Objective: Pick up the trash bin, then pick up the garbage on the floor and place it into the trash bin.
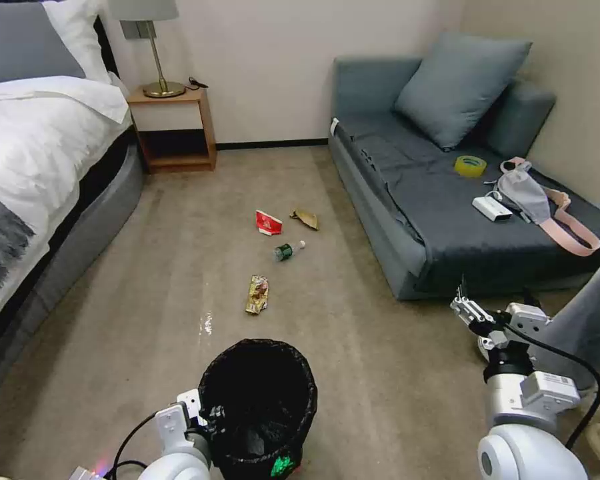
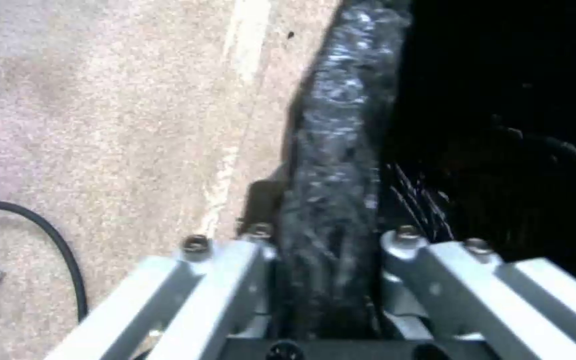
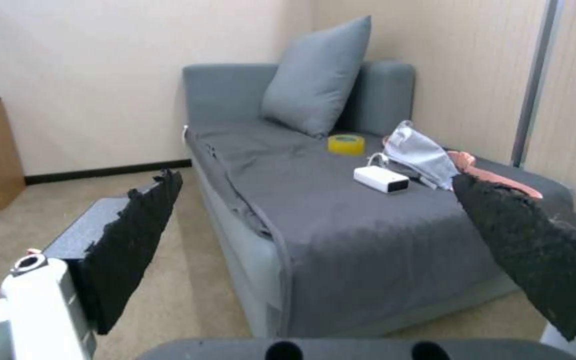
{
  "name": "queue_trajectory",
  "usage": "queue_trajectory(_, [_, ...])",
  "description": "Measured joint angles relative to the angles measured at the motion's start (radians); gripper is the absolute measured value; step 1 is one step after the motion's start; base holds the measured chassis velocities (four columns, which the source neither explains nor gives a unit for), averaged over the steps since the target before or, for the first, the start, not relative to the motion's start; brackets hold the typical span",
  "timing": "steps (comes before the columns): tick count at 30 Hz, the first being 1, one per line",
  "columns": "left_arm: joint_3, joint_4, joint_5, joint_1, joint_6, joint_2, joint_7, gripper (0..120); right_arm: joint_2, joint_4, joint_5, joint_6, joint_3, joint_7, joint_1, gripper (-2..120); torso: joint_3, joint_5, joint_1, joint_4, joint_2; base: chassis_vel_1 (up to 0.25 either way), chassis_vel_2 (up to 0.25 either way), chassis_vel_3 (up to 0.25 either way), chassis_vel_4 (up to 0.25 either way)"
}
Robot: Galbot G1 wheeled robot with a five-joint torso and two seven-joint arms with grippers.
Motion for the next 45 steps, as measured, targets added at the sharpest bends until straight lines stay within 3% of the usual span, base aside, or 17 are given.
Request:
queue_trajectory(2, [-0.002, 0.000, -0.001, 0.000, 0.000, -0.001, 0.001, 4, -0.002, -0.002, 0.004, 0.000, 0.000, 0.001, 0.002, 100, 0.000, 0.0000, 0.000, 0.0000, 0.000, 0.000, 0.000, 0.000, 0.000])
queue_trajectory(14, [-0.012, -0.006, -0.002, -0.004, -0.001, -0.007, 0.004, 3, -0.013, -0.007, 0.022, 0.000, 0.001, 0.004, 0.007, 100, 0.000, -0.0007, 0.000, -0.0003, 0.000, 0.000, 0.000, 0.000, 0.000])
queue_trajectory(29, [-0.088, -0.216, 0.101, 0.063, -0.021, 0.012, 0.046, 2, -0.032, 0.008, 0.147, 0.111, 0.007, -0.017, 0.002, 100, 0.000, -0.0001, 0.000, -0.0002, 0.000, 0.000, 0.000, 0.000, 0.000])
queue_trajectory(37, [-0.120, -0.245, 0.182, 0.083, -0.022, 0.044, 0.083, 2, -0.032, 0.011, 0.174, 0.168, 0.022, -0.040, -0.006, 100, 0.000, -0.0004, 0.000, -0.0002, 0.000, 0.000, 0.000, 0.000, 0.000])
queue_trajectory(45, [-0.135, -0.249, 0.253, 0.091, -0.038, 0.036, 0.116, 2, -0.036, 0.010, 0.199, 0.176, 0.018, -0.061, -0.006, 100, 0.000, -0.0003, 0.000, -0.0001, 0.000, 0.000, 0.000, 0.000, 0.000])
